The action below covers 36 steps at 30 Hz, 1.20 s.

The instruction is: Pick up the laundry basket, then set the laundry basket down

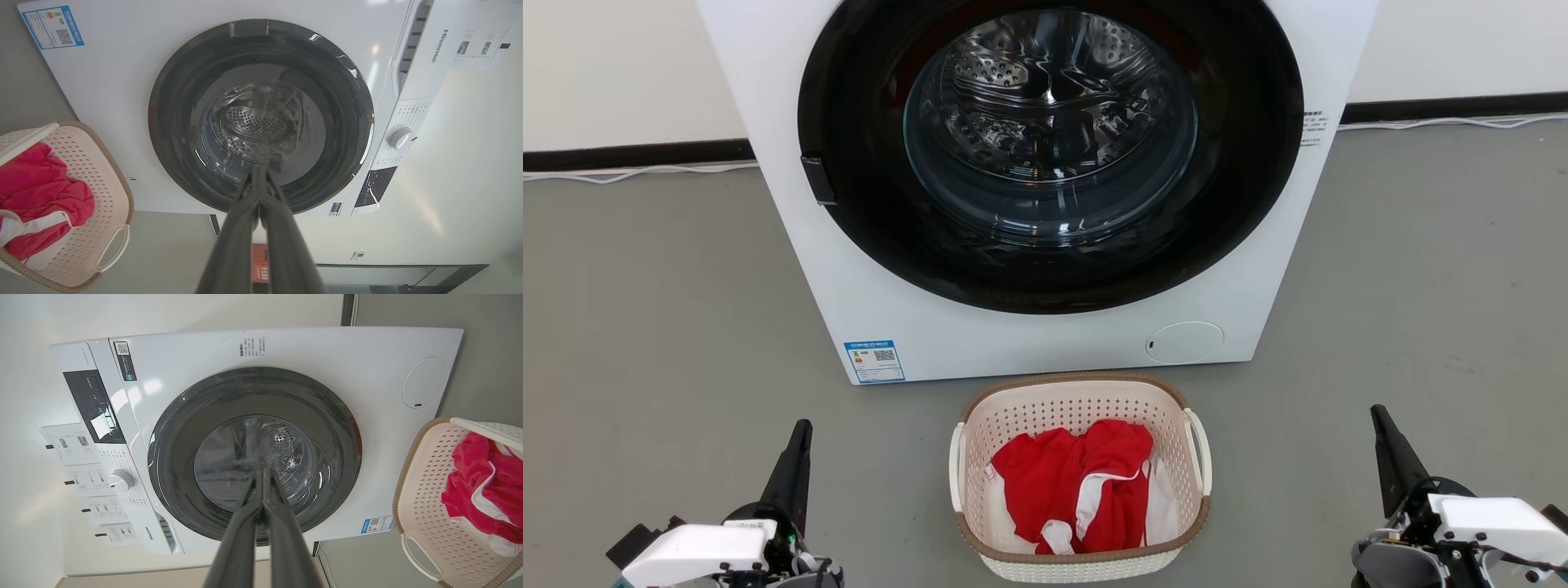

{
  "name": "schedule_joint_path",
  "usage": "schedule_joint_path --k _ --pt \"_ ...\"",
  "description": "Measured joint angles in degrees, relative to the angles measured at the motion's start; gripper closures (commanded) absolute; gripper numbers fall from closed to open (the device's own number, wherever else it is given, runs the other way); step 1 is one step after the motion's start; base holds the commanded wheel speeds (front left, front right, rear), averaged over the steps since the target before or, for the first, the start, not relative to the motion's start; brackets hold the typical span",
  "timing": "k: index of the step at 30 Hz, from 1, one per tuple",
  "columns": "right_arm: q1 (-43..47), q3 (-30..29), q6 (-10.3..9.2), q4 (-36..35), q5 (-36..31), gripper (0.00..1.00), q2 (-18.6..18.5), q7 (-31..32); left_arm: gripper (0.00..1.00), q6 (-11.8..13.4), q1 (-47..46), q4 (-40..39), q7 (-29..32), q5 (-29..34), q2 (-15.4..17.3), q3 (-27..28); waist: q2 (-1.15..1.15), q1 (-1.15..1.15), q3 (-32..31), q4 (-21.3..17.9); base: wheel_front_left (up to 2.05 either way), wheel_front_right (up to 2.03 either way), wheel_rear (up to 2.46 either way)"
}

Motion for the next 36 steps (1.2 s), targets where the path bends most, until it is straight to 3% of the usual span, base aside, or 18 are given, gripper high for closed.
schedule_joint_path --k 36 --pt "0.00 0.00 0.00 0.00 0.00 1.00 0.00 -0.01 1.00 0.00 0.00 0.00 0.00 0.00 0.00 0.00 0.00 0.00 0.00 0.00 0.00 0.00 0.00"
